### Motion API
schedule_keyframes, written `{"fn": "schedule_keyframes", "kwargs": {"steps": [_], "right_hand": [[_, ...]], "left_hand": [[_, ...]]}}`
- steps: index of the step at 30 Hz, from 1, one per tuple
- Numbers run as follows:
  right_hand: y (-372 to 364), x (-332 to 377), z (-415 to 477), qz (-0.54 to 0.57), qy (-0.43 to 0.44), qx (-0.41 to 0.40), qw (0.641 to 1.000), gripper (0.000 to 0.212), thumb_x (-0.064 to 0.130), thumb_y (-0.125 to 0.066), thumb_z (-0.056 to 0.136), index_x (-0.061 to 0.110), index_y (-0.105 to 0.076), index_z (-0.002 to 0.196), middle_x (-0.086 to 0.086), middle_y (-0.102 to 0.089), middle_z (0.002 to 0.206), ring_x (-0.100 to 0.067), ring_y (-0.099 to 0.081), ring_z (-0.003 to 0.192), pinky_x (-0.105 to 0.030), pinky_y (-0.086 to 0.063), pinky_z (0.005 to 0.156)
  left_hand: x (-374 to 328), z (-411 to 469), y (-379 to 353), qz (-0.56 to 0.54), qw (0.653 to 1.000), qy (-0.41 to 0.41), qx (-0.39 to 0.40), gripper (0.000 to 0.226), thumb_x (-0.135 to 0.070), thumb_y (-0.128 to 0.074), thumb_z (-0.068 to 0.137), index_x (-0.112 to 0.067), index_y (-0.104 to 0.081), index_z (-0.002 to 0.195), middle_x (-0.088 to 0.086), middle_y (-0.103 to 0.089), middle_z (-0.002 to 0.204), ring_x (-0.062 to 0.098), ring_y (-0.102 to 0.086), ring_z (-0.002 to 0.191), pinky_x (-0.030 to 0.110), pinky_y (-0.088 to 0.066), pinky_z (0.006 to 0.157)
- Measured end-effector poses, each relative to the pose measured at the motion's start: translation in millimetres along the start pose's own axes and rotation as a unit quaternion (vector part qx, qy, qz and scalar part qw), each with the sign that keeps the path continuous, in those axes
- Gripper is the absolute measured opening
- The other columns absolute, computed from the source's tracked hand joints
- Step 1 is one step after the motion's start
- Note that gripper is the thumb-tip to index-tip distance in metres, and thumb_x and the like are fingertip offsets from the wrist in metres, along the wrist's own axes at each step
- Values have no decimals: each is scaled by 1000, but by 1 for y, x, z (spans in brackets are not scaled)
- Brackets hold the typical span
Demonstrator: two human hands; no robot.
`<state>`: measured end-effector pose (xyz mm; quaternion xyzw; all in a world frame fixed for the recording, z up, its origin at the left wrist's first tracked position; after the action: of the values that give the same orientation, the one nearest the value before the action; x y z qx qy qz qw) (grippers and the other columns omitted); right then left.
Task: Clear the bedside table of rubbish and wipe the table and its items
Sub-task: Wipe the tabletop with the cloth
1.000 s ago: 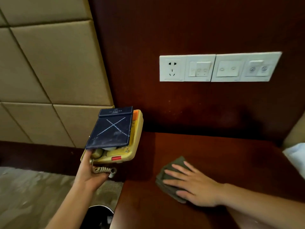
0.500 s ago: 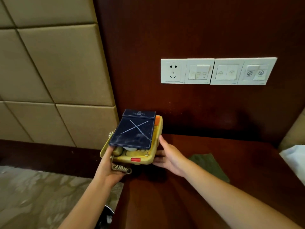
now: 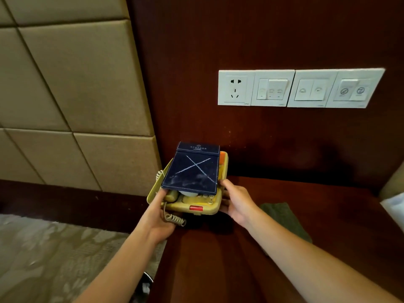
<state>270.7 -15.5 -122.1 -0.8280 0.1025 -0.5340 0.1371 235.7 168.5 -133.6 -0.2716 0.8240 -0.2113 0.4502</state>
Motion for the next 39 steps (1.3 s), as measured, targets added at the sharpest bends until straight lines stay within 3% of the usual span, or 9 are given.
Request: {"fn": "schedule_keyframes", "kwargs": {"steps": [10,15,17,19,22,26,29,32,39], "right_hand": [[6,-8,6,35,-2,-12,999,27,25,-57,92,6,-64,110,-12,-69,97,-24,-67,83,-33,-53,58],[12,-10,7,23,-1,-22,999,27,26,-58,92,6,-64,109,-12,-69,96,-23,-67,81,-31,-52,55],[16,-10,8,21,-4,-25,999,27,27,-57,93,7,-64,109,-13,-69,101,-24,-67,84,-31,-52,55],[19,-10,9,11,-4,-24,1000,26,28,-56,93,9,-63,108,-12,-68,102,-23,-66,85,-31,-51,55],[23,-10,10,-4,-2,-17,1000,26,30,-54,94,10,-63,108,-10,-68,96,-23,-66,86,-32,-51,57],[24,-9,11,-12,-6,-13,1000,25,30,-54,94,11,-64,107,-8,-68,92,-23,-65,83,-32,-50,57],[21,-13,10,2,-13,-4,1000,25,28,-51,96,10,-63,108,-9,-67,93,-23,-64,82,-34,-51,59],[13,-19,8,18,-18,-1,1000,27,27,-51,96,8,-63,112,-10,-68,95,-24,-65,82,-33,-52,58],[1,-21,8,22,-21,-2,1000,22,25,-55,94,10,-64,107,-9,-68,96,-25,-65,87,-36,-53,62]], "left_hand": [[-20,-5,22,117,993,35,8,52,-41,-62,72,-8,-63,112,11,-73,90,21,-72,74,31,-45,85],[-27,-2,29,222,974,45,-5,59,-46,-69,71,-10,-61,117,9,-73,80,15,-69,66,38,-27,112],[-33,1,33,301,953,36,-32,90,-56,-88,40,-14,-64,117,6,-73,95,16,-67,84,36,-39,105],[-37,2,36,366,929,34,-48,106,-63,-87,21,-19,-66,115,4,-66,118,18,-59,107,33,-40,101],[-36,5,41,406,911,44,-53,109,-70,-83,29,-22,-60,124,5,-52,138,22,-44,130,44,-30,112],[-29,0,37,417,908,32,-31,106,-73,-80,28,-25,-61,120,3,-63,125,23,-50,125,48,-25,114],[-32,-4,37,464,885,25,-11,99,-82,-71,33,-27,-62,115,-1,-73,103,18,-62,100,44,-34,106],[-42,-7,43,491,870,25,-20,93,-84,-66,44,-25,-60,116,4,-71,88,16,-57,73,37,-35,75],[-44,-10,52,476,878,2,-45,101,-80,-75,23,-20,-63,104,5,-61,66,11,-50,52,24,-30,54]]}}
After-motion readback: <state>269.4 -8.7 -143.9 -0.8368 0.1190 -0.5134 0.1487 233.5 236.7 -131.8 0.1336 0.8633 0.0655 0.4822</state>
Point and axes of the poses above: each hand's wrist, its own z-axis towards the middle knuckle, its own y-axis out of the back of the hand, x = y × z, the point moved 1 cm from there along z, towards the middle knuckle
